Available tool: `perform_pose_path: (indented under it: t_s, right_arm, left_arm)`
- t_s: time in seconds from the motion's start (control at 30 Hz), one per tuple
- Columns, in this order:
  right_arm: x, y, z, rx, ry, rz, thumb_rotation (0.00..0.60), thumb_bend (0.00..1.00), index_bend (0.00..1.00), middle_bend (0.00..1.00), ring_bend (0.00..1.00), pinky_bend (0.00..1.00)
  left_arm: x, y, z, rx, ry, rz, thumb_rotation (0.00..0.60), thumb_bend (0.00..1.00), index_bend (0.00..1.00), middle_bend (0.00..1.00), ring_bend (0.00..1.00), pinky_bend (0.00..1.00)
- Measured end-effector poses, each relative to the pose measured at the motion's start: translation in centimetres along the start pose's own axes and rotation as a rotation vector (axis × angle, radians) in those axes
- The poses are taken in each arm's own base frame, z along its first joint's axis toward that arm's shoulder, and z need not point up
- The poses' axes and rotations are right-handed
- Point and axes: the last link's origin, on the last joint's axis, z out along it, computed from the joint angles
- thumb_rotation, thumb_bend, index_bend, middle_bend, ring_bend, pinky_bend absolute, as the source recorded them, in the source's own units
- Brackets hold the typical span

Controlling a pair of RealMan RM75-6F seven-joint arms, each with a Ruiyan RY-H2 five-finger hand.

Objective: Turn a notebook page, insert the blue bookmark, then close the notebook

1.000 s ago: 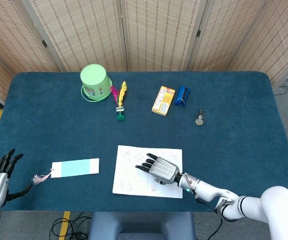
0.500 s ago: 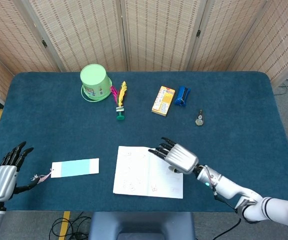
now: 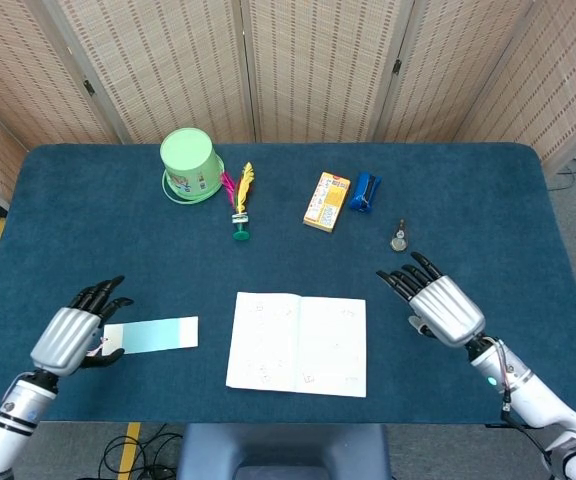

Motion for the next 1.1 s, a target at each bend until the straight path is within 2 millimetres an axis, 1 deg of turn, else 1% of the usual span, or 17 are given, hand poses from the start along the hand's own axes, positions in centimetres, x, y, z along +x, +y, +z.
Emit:
perform_pose_path:
  t_s: [0.17,0.37,0.67,0.83,1.1]
  right_arm:
    - [-0.1,0.5,-0.7,-0.023,0.003,0.018,0.600,0.20,0.00,0.21,0.18,0.11]
    - [-0.4,0.8,-1.0,-0.029,0.008,0.031,0.600,0.20,0.00,0.20,0.18,0.11]
    - [-1.1,1.1,-1.5,-0.041,-0.008,0.048,0.600,0.20,0.00,0.20,0.18,0.11]
    - [-1.2,1.2,-1.6,-0.042,-0.011,0.056,0.600,0.20,0.00,0.20,0.18,0.11]
    - [-1.4,1.3,-1.7,-0.044,-0.012,0.065,0.600,0.20,0.00,0.20,0.18,0.11]
  left_arm:
    - [-1.5,1.5,2.1,-0.048,-0.115,0.046,0.600,0.23,0.28,0.04,0.08,0.16]
    - [-3.0,2.9,4.1,-0.047,-0.196,0.060,0.600,0.23,0.25,0.04,0.08,0.16]
    - [-5.0,4.2,6.0,-0.016,-0.280,0.053,0.600,0.23,0.25,0.04,0.08,0.16]
    - [-5.9,4.4,6.8,0.022,-0.292,0.046,0.600,0.22,0.25,0.04,0.08,0.16]
    - [-6.5,3.6,7.3,0.105,-0.309,0.088,0.600,0.23,0.23,0.04,0.08,0.16]
